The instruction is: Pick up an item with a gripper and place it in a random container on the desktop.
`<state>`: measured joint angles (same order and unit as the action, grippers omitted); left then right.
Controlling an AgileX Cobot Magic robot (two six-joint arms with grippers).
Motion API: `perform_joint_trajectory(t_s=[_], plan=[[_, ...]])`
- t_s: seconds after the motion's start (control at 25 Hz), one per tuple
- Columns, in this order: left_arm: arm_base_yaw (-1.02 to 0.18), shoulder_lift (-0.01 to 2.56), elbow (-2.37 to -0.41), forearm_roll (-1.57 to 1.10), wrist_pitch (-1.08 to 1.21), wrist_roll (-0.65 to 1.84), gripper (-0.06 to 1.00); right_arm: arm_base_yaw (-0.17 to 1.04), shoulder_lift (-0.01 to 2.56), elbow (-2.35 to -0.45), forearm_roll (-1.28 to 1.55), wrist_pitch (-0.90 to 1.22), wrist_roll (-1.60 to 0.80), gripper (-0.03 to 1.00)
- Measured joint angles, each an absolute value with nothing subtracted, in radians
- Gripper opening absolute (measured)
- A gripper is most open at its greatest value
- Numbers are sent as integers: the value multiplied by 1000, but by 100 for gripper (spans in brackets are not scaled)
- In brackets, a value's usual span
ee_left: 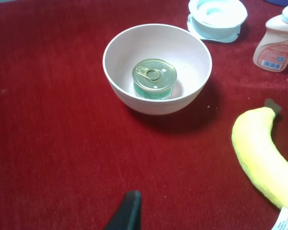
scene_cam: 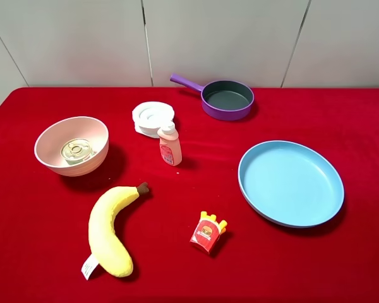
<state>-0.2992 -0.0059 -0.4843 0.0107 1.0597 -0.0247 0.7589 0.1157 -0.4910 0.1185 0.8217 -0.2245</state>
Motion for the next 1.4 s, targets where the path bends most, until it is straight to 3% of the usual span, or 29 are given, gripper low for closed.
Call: perform_joint_trajectory(t_s=[0.92, 1.4], plan=[[-299, -6, -484, 11, 1060, -25, 92, 740, 110, -491, 75, 822, -125, 69], [-299, -6, -484, 11, 1060, -25, 92, 339, 13, -490, 169, 818, -260, 69]])
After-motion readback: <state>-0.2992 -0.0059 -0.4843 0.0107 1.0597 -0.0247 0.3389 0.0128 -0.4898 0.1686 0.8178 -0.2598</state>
